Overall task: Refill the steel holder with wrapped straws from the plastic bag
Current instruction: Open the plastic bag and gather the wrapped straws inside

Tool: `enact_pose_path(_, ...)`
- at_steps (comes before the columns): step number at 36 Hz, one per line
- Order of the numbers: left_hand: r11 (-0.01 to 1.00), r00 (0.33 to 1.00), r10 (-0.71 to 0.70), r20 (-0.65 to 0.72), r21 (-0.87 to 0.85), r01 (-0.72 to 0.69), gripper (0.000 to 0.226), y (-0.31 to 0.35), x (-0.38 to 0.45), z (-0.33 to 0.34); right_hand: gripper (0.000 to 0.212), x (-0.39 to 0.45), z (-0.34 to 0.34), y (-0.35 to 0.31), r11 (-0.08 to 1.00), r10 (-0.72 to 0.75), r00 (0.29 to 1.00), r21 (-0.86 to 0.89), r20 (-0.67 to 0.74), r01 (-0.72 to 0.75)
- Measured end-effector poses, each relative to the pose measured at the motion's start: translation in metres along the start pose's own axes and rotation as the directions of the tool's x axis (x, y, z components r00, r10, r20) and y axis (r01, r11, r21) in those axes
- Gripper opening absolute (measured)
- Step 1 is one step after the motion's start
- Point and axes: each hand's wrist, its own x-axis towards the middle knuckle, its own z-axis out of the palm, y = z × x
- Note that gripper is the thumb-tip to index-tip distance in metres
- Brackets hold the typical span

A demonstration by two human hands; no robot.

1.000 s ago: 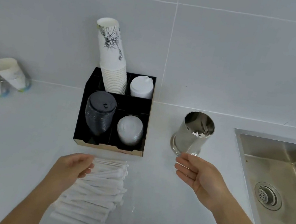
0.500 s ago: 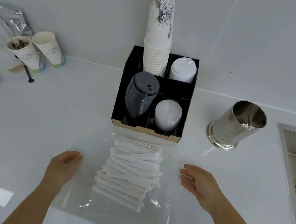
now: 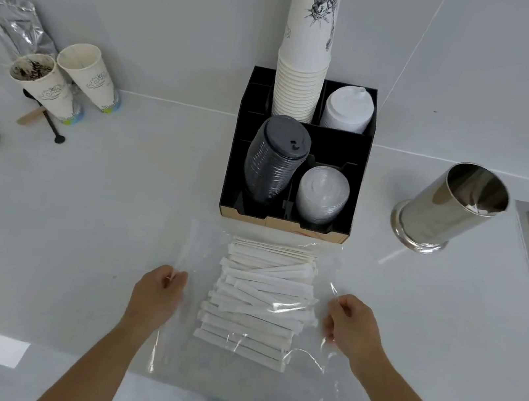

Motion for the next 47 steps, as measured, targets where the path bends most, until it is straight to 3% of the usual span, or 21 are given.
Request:
enact_pose_path(7, 0.986, 0.988, 0.154, 0.020, -0.065, -0.152, 0.033, -0.001, -0.012, 0.015, 0.025, -0.006, -0.011, 0.022, 0.993, -0.106, 0.987, -0.071, -0.118, 0.098)
enact_pose_path(13, 0.976, 0.978, 0.199, 0.058, -0.101, -0.192, 0.034, 0.014, -0.040, 0.050, 0.024, -0.011, -0.050, 0.047, 0.987, -0.147, 0.970, -0.096, -0.195, 0.130)
enact_pose_path(24, 0.962, 0.962, 0.255, 0.098, -0.132, -0.241, 0.037, 0.061, -0.091, 0.128, 0.026, 0.000, -0.155, 0.094, 0.986, -0.102, 0.976, -0.149, -0.193, 0.073)
enact_pose_path(29, 0.970, 0.965, 0.217, 0.150, -0.145, -0.196, 0.033, 0.082, -0.108, 0.149, 0.026, 0.008, -0.191, 0.102, 0.979, -0.127, 0.974, -0.184, -0.186, 0.092)
enact_pose_path(33, 0.978, 0.968, 0.202, 0.146, -0.077, -0.192, 0.012, 0.090, -0.110, 0.151, 0.022, 0.015, -0.201, 0.102, 0.974, -0.119, 0.981, -0.208, -0.150, 0.086)
enact_pose_path(34, 0.981, 0.971, 0.193, 0.140, -0.044, -0.188, 0.013, 0.091, -0.110, 0.150, 0.017, 0.015, -0.202, 0.102, 0.971, -0.119, 0.982, -0.223, -0.144, 0.085)
enact_pose_path(36, 0.974, 0.968, 0.218, 0.127, 0.031, -0.223, 0.040, 0.090, -0.109, 0.148, 0.011, 0.013, -0.202, 0.102, 0.956, -0.107, 0.984, -0.285, -0.143, 0.062)
enact_pose_path(38, 0.954, 0.954, 0.271, 0.125, 0.098, -0.284, 0.055, 0.089, -0.109, 0.143, 0.033, 0.011, -0.202, 0.100, 0.936, -0.114, 0.977, -0.348, -0.182, 0.045)
enact_pose_path(41, 0.877, 0.904, 0.393, 0.167, 0.227, -0.423, 0.059, 0.085, -0.107, 0.137, 0.052, 0.002, -0.195, 0.089, 0.905, -0.216, 0.941, -0.415, -0.260, 0.093)
enact_pose_path(44, 0.788, 0.844, 0.486, 0.227, 0.304, -0.535, 0.056, 0.083, -0.103, 0.135, 0.052, -0.008, -0.178, 0.068, 0.865, -0.364, 0.899, -0.446, -0.242, 0.230)
enact_pose_path(47, 0.694, 0.768, 0.569, 0.294, 0.330, -0.640, 0.053, 0.083, -0.098, 0.136, 0.047, -0.019, -0.151, 0.049, 0.806, -0.485, 0.866, -0.448, -0.125, 0.387)
